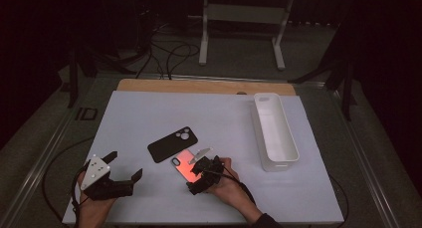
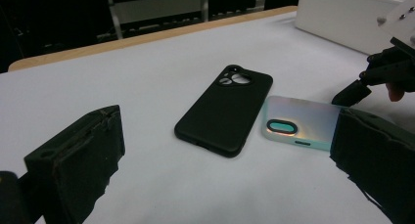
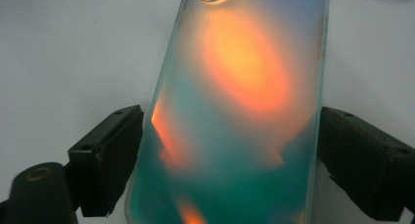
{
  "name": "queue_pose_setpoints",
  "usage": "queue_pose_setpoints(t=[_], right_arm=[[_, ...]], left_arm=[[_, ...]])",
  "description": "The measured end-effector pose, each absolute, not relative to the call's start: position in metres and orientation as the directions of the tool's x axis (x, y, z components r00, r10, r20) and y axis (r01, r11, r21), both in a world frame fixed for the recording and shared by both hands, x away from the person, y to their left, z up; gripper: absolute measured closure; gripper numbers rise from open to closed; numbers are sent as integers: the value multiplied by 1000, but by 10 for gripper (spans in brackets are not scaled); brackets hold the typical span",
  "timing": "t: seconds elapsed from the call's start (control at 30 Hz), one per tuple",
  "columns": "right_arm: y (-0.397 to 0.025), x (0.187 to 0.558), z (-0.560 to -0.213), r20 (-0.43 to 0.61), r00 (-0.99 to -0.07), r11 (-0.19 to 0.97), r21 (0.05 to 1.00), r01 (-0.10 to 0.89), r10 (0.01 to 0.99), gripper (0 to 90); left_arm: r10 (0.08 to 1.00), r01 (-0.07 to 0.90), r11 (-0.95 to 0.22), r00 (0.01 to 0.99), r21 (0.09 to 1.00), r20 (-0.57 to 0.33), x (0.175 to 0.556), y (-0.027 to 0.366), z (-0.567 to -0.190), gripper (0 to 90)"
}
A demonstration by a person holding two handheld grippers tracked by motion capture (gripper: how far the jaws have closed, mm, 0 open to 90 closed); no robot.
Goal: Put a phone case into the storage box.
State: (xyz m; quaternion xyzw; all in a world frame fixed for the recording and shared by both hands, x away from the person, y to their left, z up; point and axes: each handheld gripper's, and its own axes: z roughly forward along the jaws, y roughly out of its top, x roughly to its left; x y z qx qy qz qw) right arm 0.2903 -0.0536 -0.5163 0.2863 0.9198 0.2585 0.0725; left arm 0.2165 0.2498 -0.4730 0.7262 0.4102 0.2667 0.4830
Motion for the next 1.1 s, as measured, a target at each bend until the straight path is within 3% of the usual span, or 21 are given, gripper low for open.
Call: queue_pose_setpoints(t=[0.53, 1.1], right_arm=[[-56, 294, -513, 5, -834, 729, 483, 486, 552, 152], [-80, 292, -503, 5, -789, 621, 612, 489, 615, 164]], left_arm=[[855, 343, -195, 518, 919, -12, 217, 250, -473, 4], [850, 352, -205, 527, 913, -12, 218, 245, -474, 5]])
